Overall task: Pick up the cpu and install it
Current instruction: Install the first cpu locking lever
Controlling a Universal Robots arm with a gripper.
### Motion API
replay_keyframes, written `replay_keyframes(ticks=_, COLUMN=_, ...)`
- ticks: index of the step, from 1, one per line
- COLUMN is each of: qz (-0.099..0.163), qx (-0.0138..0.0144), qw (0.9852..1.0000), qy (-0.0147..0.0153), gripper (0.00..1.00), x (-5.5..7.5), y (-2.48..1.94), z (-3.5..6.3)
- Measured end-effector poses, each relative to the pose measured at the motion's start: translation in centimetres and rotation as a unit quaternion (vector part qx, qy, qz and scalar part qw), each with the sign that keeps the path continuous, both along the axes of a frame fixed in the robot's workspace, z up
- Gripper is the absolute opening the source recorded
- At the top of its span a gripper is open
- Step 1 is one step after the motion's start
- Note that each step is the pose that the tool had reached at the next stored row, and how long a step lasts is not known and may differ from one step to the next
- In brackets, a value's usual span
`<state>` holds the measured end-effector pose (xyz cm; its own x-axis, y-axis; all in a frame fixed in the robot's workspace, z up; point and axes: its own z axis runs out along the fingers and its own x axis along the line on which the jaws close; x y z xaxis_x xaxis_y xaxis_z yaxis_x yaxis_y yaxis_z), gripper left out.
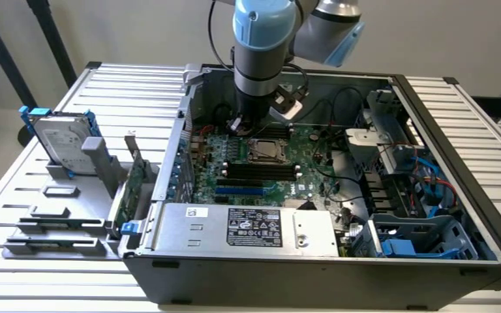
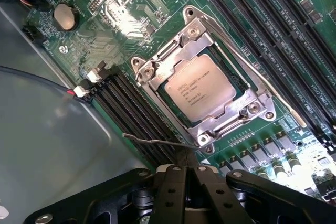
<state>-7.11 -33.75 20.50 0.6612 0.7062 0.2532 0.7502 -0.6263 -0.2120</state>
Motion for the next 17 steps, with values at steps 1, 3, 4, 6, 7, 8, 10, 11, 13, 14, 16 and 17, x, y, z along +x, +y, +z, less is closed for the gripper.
replay_keyframes(ticks=1, qz=-0.001, qx=-0.0007, qw=1.0, qy=0.0, gripper=0.11, x=0.0, y=0.04, z=-0.01)
replay_keyframes(ticks=3, qz=-0.001, qx=-0.0025, qw=1.0, qy=0.0, gripper=0.11, x=0.0, y=0.14, z=-0.03)
replay_keyframes(ticks=4, qz=-0.002, qx=-0.0036, qw=1.0, qy=0.0, gripper=0.11, x=0.0, y=0.18, z=-0.05)
replay_keyframes(ticks=6, qz=-0.002, qx=-0.0067, qw=1.0, qy=-0.0001, gripper=0.11, x=0.0, y=0.24, z=-0.08)
replay_keyframes(ticks=7, qz=-0.002, qx=-0.0085, qw=1.0, qy=-0.0001, gripper=0.11, x=0.0, y=0.27, z=-0.09)
replay_keyframes(ticks=8, qz=-0.002, qx=-0.0102, qw=0.9999, qy=-0.0002, gripper=0.11, x=0.01, y=0.31, z=-0.1)
replay_keyframes(ticks=10, qz=-0.002, qx=-0.0129, qw=0.9999, qy=-0.0002, gripper=0.11, x=0.04, y=0.41, z=-0.11)
replay_keyframes(ticks=11, qz=-0.002, qx=-0.0139, qw=0.9999, qy=-0.0002, gripper=0.11, x=0.05, y=0.46, z=-0.12)
replay_keyframes(ticks=13, qz=-0.002, qx=-0.0154, qw=0.9999, qy=-0.0002, gripper=0.11, x=0.1, y=0.55, z=-0.14)
replay_keyframes(ticks=14, qz=-0.002, qx=-0.016, qw=0.9999, qy=-0.0001, gripper=0.11, x=0.13, y=0.6, z=-0.15)
replay_keyframes(ticks=16, qz=-0.002, qx=-0.0166, qw=0.9999, qy=-0.0002, gripper=0.11, x=0.2, y=0.69, z=-0.17)
replay_keyframes(ticks=17, qz=-0.002, qx=-0.0169, qw=0.9999, qy=-0.0002, gripper=0.11, x=0.24, y=0.73, z=-0.17)
